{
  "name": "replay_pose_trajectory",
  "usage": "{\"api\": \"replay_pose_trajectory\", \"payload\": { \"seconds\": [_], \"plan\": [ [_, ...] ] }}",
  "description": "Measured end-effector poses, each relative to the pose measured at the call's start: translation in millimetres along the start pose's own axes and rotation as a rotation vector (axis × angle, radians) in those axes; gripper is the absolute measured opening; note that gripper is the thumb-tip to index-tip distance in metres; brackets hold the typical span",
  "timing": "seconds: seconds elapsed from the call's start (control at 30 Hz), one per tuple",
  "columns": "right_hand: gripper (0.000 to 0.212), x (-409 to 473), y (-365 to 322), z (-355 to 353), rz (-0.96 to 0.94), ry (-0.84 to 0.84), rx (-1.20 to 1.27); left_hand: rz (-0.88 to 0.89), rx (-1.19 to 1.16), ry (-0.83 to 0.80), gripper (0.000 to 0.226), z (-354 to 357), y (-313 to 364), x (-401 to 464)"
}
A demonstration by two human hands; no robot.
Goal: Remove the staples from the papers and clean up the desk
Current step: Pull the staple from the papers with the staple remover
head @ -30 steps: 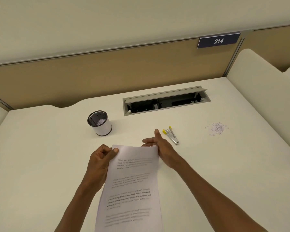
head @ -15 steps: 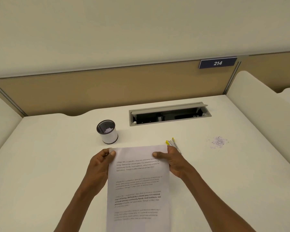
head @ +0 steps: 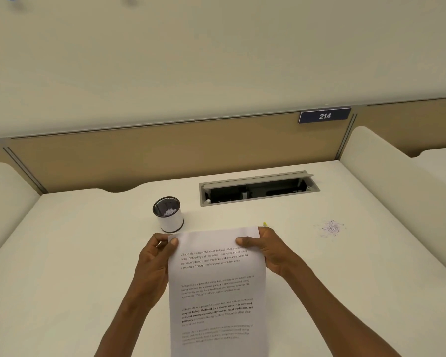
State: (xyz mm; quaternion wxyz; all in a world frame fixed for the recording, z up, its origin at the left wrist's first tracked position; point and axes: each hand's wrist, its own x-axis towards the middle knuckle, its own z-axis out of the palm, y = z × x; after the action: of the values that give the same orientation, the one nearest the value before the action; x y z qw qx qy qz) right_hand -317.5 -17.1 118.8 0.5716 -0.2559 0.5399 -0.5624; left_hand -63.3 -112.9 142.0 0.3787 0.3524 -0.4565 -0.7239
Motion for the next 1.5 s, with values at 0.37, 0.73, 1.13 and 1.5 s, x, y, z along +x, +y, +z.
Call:
{"api": "replay_pose_trajectory", "payload": {
  "seconds": [0.37,0.73,1.13,1.5],
  "plan": [
    [0.034,-28,-38,3,-0.123,0.059,-0.141,0.052,-0.015,-0.119,0.024,3,16,-7],
    [0.032,-60,-46,12,-0.166,0.091,-0.155,0.059,-0.126,-0.292,0.015,12,30,-29],
    [0.014,-90,-56,13,-0.257,0.139,-0.266,0.051,-0.006,-0.400,0.035,0,31,-42],
    [0.017,-101,-47,16,-0.278,0.122,-0.300,-0.037,0.031,-0.331,0.023,-3,29,-57]
  ]
}}
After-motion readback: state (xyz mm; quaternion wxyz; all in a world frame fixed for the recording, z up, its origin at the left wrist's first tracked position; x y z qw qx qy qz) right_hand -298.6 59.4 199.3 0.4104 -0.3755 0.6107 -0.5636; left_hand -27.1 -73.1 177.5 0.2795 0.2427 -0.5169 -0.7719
